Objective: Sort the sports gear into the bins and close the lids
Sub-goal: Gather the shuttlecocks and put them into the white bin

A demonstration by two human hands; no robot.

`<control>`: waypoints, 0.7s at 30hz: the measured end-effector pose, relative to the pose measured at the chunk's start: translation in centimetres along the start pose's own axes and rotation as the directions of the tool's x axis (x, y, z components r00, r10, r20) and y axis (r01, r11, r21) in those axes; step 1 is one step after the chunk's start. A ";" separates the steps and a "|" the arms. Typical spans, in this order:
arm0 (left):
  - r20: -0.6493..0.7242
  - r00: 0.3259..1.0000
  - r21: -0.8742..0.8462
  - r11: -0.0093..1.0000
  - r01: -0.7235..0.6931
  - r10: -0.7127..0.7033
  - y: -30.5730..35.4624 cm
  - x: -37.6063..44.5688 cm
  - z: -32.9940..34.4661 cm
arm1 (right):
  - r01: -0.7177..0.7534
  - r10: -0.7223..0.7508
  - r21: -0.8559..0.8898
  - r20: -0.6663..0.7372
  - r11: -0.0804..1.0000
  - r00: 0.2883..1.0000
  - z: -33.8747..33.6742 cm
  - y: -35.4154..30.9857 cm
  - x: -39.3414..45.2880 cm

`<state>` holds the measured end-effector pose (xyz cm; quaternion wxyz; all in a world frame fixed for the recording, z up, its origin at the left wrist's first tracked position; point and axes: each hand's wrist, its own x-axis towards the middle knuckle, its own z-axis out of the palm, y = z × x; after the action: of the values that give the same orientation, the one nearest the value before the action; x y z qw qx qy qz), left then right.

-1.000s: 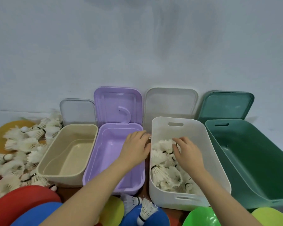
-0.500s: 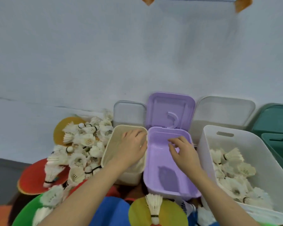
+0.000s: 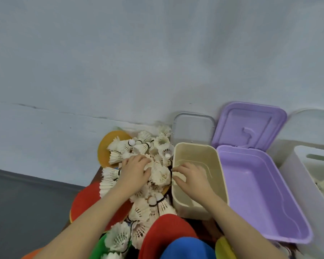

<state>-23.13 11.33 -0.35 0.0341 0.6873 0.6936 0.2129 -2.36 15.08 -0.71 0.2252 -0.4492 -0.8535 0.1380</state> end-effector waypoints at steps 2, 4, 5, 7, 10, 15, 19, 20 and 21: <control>0.022 0.999 -0.026 0.999 0.030 -0.030 -1.7 0.1 0.4 | -0.032 0.033 -0.039 0.028 0.999 0.999 1.4 -0.9 1.1; 0.062 0.997 -0.022 0.999 0.039 -0.037 -3.0 0.3 0.9 | -0.125 0.130 -0.105 0.047 0.987 0.990 2.3 -1.6 2.0; 0.076 0.996 -0.022 0.999 0.040 -0.038 -3.4 0.4 1.2 | -0.167 0.174 -0.122 0.049 0.978 0.984 2.6 -1.9 2.5; 0.091 0.995 -0.025 0.999 0.041 -0.038 -4.1 0.8 1.7 | -0.202 0.210 -0.130 0.047 0.971 0.977 3.0 -2.2 3.3; 0.111 0.993 -0.029 0.999 0.035 -0.031 -4.6 1.6 2.4 | -0.186 0.191 -0.154 0.018 0.970 0.981 3.4 -2.4 4.1; 0.179 0.984 0.033 0.999 -0.014 0.008 -4.7 2.9 3.4 | -0.242 0.254 0.084 -0.180 0.967 0.950 2.3 -2.4 4.2; 0.156 0.988 0.042 0.999 -0.006 -0.001 -4.8 3.2 4.0 | -0.263 0.409 0.434 -0.287 0.862 0.866 0.7 -2.0 3.9; 0.142 0.990 0.044 0.999 0.000 -0.006 -4.8 3.2 4.1 | -0.268 0.433 0.471 -0.285 0.840 0.855 0.5 -1.7 3.8; 0.132 0.991 0.047 0.999 -0.001 -0.005 -4.7 3.3 4.3 | -0.266 0.438 0.491 -0.278 0.830 0.855 0.2 -1.4 3.6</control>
<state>-26.29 15.74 -5.08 0.0641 0.6997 0.6954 0.1503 -5.25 17.26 0.66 0.4503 -0.5575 -0.6407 0.2755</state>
